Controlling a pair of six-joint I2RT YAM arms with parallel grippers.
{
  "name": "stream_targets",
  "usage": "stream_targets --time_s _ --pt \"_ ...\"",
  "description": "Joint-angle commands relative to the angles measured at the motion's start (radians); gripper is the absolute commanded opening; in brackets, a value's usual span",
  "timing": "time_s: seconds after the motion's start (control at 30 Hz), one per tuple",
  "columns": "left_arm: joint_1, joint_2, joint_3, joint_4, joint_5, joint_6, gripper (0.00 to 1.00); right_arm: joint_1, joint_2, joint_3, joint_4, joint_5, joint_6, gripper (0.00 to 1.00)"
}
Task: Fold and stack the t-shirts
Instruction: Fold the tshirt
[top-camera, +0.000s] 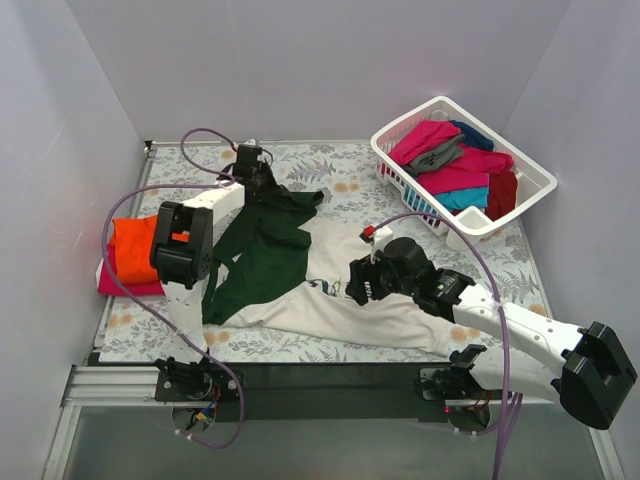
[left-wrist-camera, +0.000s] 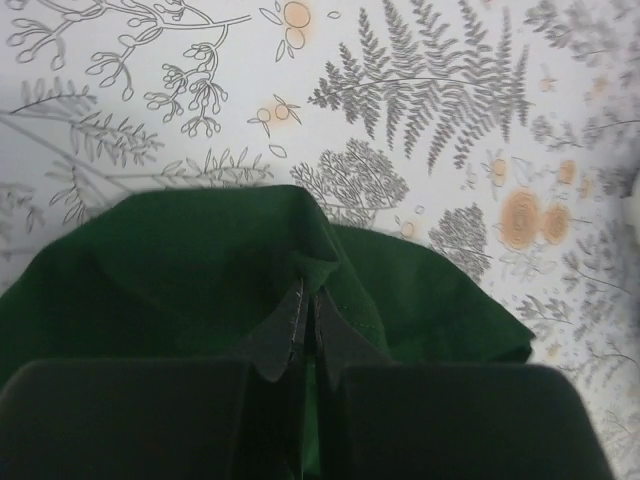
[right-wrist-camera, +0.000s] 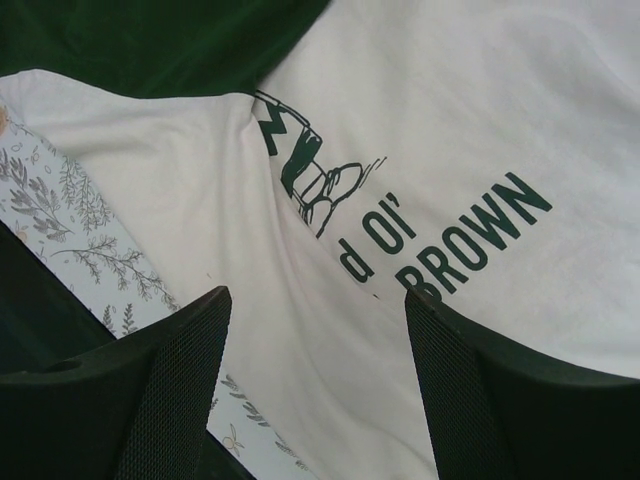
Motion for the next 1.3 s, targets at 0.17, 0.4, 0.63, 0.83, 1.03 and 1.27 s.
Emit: stream_targets --time_s 0.17,0.4,0.63,0.83,1.03,1.27 --pt "-0.013 -0.527 -0.406 0.207 -0.040 -0.082 0.00 -0.008 0.013 0.058 0.026 0.061 -0.048 0.65" --pt "-0.052 -0.811 -0.677 0.234 -0.040 -0.143 0.00 -0.011 0.074 0.122 0.028 0.099 -0.071 0.64" --pt "-0.071 -1.038 -0.900 0.185 -0.081 -0.174 0.00 -0.140 0.042 0.146 -0.023 0.291 -0.086 0.68" --pt "-0.071 -1.161 -0.993 0.119 -0.121 -0.163 0.00 -0.381 -0.010 0.083 -0.017 0.303 -0.075 0.69" --pt "-0.072 -1.175 -1.038 0.097 -0.129 -0.146 0.00 -0.576 0.034 0.026 -0.008 0.250 -0.065 0.69" --pt "-0.072 -1.187 -1.075 0.113 -0.091 -0.146 0.59 -0.691 0.043 -0.060 0.014 0.164 -0.065 0.70"
